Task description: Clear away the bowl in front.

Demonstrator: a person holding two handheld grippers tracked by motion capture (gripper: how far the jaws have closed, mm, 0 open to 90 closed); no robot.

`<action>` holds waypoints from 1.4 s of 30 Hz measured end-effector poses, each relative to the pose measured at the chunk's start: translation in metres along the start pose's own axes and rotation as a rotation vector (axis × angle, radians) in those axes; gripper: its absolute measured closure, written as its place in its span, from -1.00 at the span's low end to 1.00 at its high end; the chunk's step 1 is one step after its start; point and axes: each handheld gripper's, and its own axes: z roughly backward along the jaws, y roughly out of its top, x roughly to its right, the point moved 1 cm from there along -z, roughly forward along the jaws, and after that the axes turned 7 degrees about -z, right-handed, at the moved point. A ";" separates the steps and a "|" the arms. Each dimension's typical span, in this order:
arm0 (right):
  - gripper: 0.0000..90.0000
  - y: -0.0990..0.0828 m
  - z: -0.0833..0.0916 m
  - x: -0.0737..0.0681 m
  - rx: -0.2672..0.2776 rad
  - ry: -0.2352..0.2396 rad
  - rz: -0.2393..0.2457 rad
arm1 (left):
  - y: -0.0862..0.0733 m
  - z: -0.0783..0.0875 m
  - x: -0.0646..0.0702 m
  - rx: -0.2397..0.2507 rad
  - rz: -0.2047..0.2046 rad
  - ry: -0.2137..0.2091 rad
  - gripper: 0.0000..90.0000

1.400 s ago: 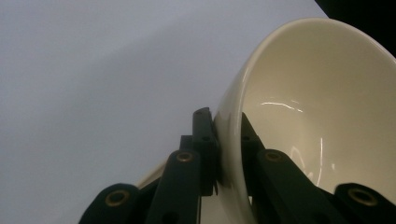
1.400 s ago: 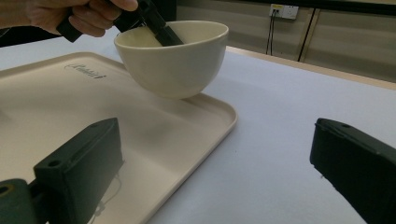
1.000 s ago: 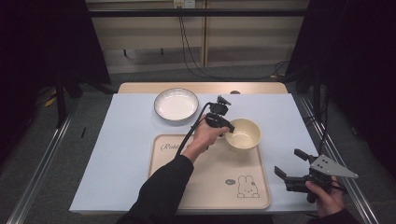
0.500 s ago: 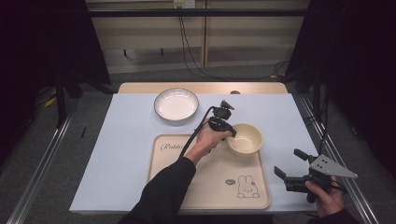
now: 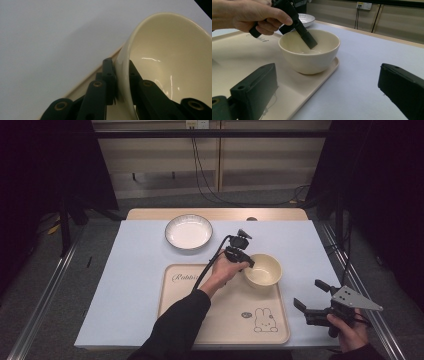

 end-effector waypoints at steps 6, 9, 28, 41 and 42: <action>-0.96 0.000 0.000 0.000 -0.001 -0.001 0.000 | -0.001 -0.001 -0.001 0.009 -0.018 -0.008 0.80; -0.96 0.000 0.000 0.000 -0.001 -0.001 0.001 | -0.002 -0.001 -0.001 0.026 -0.030 0.012 0.70; -0.96 0.000 0.000 0.000 0.000 -0.005 -0.005 | -0.003 0.009 0.003 0.165 -0.113 0.095 -0.90; -0.96 0.000 0.000 0.000 -0.001 -0.004 -0.008 | -0.009 0.023 0.003 0.263 -0.156 0.170 -0.94; -0.96 0.000 0.000 0.000 -0.001 -0.004 -0.008 | -0.010 0.025 0.004 0.262 -0.159 0.185 -0.94</action>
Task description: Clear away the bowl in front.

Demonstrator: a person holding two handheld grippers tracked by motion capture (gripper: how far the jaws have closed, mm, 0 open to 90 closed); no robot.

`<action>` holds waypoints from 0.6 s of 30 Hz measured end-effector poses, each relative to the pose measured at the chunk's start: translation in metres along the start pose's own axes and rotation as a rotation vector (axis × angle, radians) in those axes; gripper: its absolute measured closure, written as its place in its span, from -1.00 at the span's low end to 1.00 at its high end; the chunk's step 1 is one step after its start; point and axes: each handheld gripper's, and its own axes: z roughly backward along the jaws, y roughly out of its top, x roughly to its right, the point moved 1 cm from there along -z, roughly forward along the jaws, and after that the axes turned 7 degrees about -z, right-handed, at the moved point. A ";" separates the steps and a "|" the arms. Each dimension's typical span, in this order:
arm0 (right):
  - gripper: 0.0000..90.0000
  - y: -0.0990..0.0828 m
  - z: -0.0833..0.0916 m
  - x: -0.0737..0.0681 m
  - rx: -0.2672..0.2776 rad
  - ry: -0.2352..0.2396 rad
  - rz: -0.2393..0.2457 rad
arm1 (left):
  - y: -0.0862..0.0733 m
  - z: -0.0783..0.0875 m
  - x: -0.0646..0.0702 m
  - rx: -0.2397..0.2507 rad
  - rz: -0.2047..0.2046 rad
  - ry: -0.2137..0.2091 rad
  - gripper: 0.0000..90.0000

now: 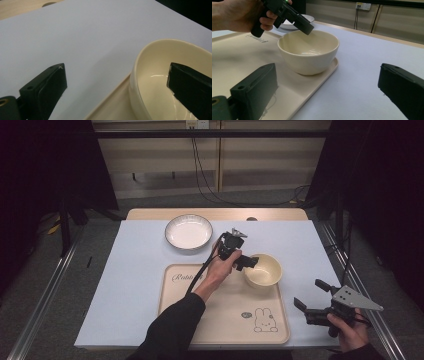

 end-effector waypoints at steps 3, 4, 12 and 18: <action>-0.96 0.000 0.000 0.000 0.000 0.000 0.000 | -0.003 0.009 -0.002 0.059 -0.020 0.011 -0.94; -0.96 0.000 0.000 0.000 0.000 0.000 0.000 | -0.003 0.009 -0.002 0.059 -0.020 0.011 -0.94; -0.96 0.000 0.000 0.000 0.000 -0.002 0.001 | -0.008 0.033 -0.009 0.108 -0.017 0.041 -0.92; -0.96 0.000 0.000 0.000 0.000 -0.002 0.001 | -0.014 0.049 -0.016 0.157 0.005 0.038 -0.95</action>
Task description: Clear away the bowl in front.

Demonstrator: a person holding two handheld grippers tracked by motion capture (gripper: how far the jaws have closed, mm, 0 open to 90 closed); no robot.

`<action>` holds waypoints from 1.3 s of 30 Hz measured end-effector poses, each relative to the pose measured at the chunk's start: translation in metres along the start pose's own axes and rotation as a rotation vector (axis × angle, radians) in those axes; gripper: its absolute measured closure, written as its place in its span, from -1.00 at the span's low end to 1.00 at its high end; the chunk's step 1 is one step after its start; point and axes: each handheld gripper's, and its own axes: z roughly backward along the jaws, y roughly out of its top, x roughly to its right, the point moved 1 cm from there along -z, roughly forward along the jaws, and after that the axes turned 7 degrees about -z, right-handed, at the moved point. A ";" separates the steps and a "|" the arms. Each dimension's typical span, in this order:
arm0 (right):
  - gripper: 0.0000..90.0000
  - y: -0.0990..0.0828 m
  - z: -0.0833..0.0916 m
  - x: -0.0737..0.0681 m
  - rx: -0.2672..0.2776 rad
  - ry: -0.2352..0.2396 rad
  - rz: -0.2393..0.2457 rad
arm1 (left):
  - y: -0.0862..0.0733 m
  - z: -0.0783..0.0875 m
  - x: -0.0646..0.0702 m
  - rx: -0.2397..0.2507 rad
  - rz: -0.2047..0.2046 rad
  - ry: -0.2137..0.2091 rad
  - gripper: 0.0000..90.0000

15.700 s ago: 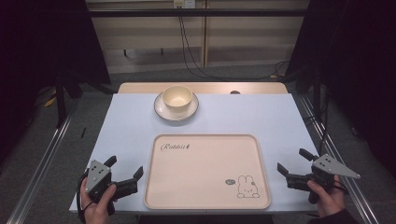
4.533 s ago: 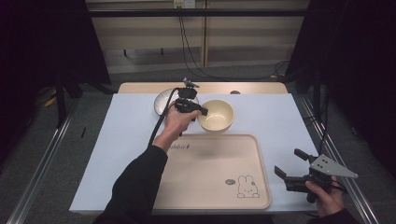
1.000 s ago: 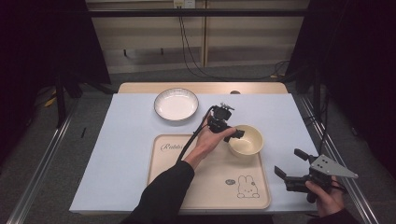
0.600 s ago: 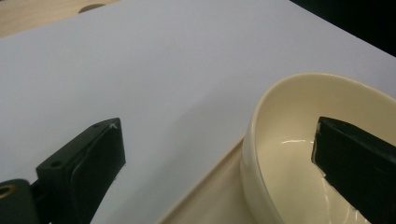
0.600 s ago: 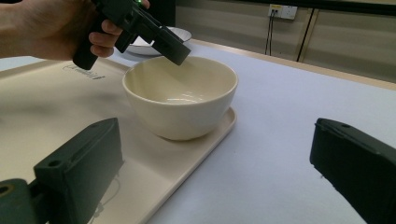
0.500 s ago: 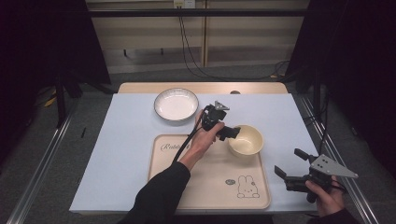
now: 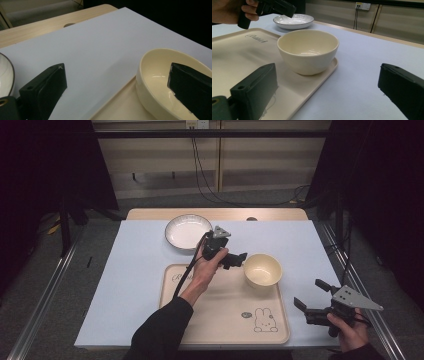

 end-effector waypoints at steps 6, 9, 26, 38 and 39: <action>-0.96 0.000 0.000 0.000 0.001 -0.001 0.002 | -0.005 0.013 -0.003 0.022 0.002 0.029 -0.96; -0.95 0.000 0.000 0.000 0.001 -0.004 0.002 | -0.007 0.021 -0.004 0.033 -0.002 0.046 -0.95; -0.96 0.000 0.000 0.000 0.001 -0.005 0.000 | -0.019 0.068 -0.014 0.110 0.009 0.142 -0.96; -0.96 0.000 0.000 0.000 -0.001 -0.007 0.003 | -0.032 0.103 -0.022 0.139 0.022 0.231 -0.97; -0.96 0.000 0.000 0.000 -0.002 -0.008 0.002 | -0.036 0.110 -0.023 0.152 0.024 0.245 -0.96</action>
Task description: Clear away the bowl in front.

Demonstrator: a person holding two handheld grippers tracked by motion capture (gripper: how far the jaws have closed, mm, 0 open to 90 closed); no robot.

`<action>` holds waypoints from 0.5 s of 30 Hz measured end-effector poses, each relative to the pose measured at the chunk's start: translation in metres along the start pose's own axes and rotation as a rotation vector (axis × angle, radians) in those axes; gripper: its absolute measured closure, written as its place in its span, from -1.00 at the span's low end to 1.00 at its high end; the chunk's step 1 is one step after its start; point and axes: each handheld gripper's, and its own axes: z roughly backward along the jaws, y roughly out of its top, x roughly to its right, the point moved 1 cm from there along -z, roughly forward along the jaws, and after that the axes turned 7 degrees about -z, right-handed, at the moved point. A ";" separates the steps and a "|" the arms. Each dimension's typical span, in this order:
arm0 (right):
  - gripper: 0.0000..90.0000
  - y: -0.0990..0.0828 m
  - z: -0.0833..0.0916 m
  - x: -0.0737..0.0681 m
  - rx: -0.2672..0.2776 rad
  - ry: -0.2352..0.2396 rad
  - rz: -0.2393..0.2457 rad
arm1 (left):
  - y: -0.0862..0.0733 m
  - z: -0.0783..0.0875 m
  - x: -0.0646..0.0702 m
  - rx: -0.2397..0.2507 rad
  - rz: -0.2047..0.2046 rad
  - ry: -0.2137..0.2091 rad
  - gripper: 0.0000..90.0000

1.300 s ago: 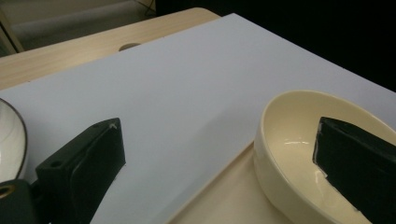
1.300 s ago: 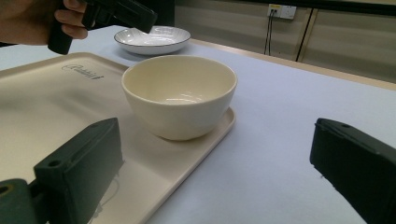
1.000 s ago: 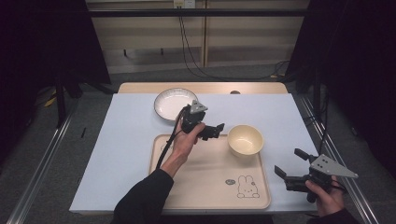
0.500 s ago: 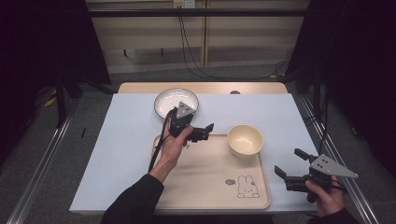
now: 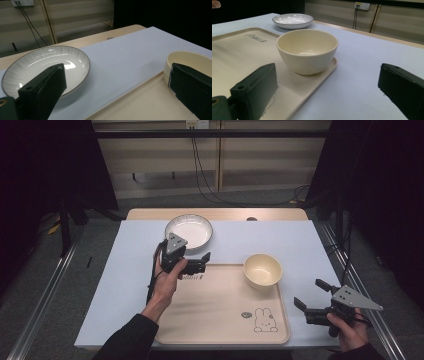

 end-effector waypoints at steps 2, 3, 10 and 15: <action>-0.96 0.000 0.000 0.000 0.000 -0.002 0.004 | -0.002 0.003 -0.001 -0.007 0.006 0.004 -0.96; -0.96 0.000 0.000 0.000 0.000 -0.002 0.004 | -0.003 0.004 -0.002 -0.002 0.011 0.004 -0.96; -0.96 0.000 0.000 0.001 0.002 0.000 0.007 | -0.015 0.029 -0.011 0.000 0.025 0.044 -0.97; -0.96 0.000 0.000 0.000 -0.006 0.004 0.005 | -0.019 0.042 -0.015 0.007 0.028 0.067 -0.97</action>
